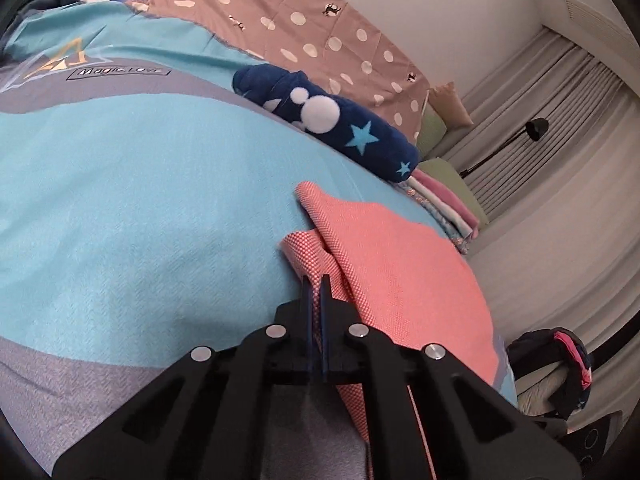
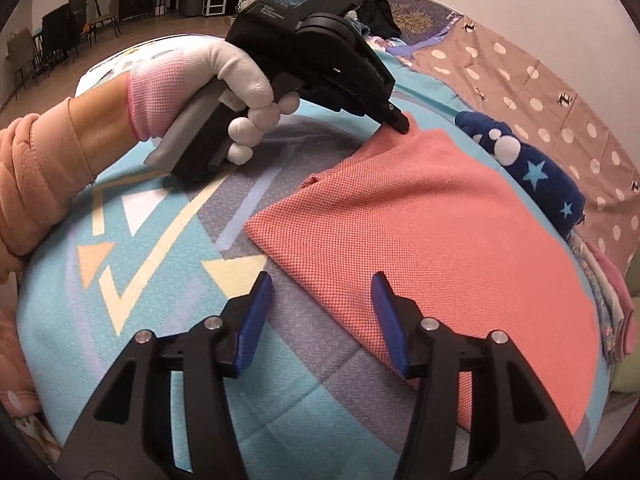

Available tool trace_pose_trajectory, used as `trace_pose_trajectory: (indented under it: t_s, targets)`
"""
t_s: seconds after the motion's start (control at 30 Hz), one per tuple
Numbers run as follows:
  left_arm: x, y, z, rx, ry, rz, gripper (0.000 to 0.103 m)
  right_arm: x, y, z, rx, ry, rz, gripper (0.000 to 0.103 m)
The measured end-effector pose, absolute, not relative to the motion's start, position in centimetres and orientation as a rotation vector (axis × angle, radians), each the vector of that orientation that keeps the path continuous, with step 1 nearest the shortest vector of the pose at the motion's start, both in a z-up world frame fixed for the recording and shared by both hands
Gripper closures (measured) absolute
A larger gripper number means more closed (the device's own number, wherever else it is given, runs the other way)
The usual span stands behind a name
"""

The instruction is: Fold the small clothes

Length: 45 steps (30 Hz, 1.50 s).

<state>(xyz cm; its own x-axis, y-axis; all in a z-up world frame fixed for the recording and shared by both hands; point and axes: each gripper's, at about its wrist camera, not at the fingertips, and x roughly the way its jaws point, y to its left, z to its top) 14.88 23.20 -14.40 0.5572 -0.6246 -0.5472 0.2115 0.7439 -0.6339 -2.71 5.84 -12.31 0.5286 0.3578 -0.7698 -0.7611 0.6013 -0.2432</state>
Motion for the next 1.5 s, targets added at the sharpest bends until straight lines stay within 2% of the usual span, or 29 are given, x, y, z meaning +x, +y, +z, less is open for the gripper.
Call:
trace_pose_trajectory:
  t_s: [0.2,0.3,0.4,0.5,0.6,0.67,0.7,0.87,1.0,1.07,1.13,1.27,1.33,1.4,1.43,1.47,1.5]
  targets:
    - [13.9,24.5,-13.3,-0.574,0.798,-0.484,0.098,-2.0,6.3,-12.7,-0.611,0.733,0.717,0.049]
    - [12.1,25.1,-11.9,-0.608,0.748,-0.547,0.088,-2.0,6.5,-12.8,-0.615,0.717,0.716,0.049]
    - [11.1,23.8,-10.7,-0.596,0.728,-0.673,0.082,-1.9,6.9,-12.9,-0.621,0.705,0.727,0.049]
    - [12.4,20.8,-11.4,-0.473,0.832,-0.621,0.058,-1.8,7.1,-13.0,-0.615,0.71,0.732,0.049]
    - [15.4,18.9,-12.9,-0.419,0.913,-0.551,0.059,-1.7,6.9,-12.9,-0.602,0.715,0.73,0.049]
    - [17.0,18.4,-13.1,-0.369,0.895,-0.512,0.093,-1.8,6.8,-12.9,-0.593,0.718,0.729,0.049]
    - [17.6,18.4,-13.2,-0.356,0.894,-0.492,0.102,-1.8,6.8,-12.9,-0.591,0.718,0.729,0.049]
    - [17.7,20.9,-14.2,-0.487,0.866,-0.468,0.101,-2.1,6.5,-12.9,-0.584,0.717,0.738,0.049]
    - [17.0,21.6,-13.7,-0.479,0.868,-0.419,0.101,-2.1,6.4,-13.0,-0.576,0.72,0.741,0.049]
    - [15.7,22.6,-13.3,-0.503,0.858,-0.426,0.09,-2.3,6.4,-12.9,-0.573,0.717,0.742,0.049]
    - [14.5,23.3,-12.9,-0.494,0.85,-0.407,0.058,-2.4,6.4,-12.9,-0.574,0.714,0.742,0.049]
    - [13.5,23.0,-13.8,-0.488,0.911,-0.445,0.049,-1.9,7.5,-13.2,-0.603,0.699,0.717,0.049]
    - [13.4,22.5,-13.8,-0.493,0.893,-0.469,0.04,-1.9,9.0,-13.4,-0.664,0.655,0.672,0.05]
    - [13.9,22.0,-13.9,-0.51,0.893,-0.5,0.04,-2.2,10.2,-13.7,-0.724,0.605,0.64,0.056]
    - [14.3,21.7,-13.9,-0.518,0.892,-0.511,0.04,-2.4,11.2,-14.1,-0.764,0.584,0.643,0.068]
    - [14.7,21.3,-13.9,-0.517,0.889,-0.523,0.059,-2.5,11.7,-14.3,-0.781,0.586,0.646,0.092]
    - [15.0,21.0,-14.1,-0.519,0.897,-0.534,0.096,-2.8,12.1,-14.5,-0.8,0.566,0.618,0.095]
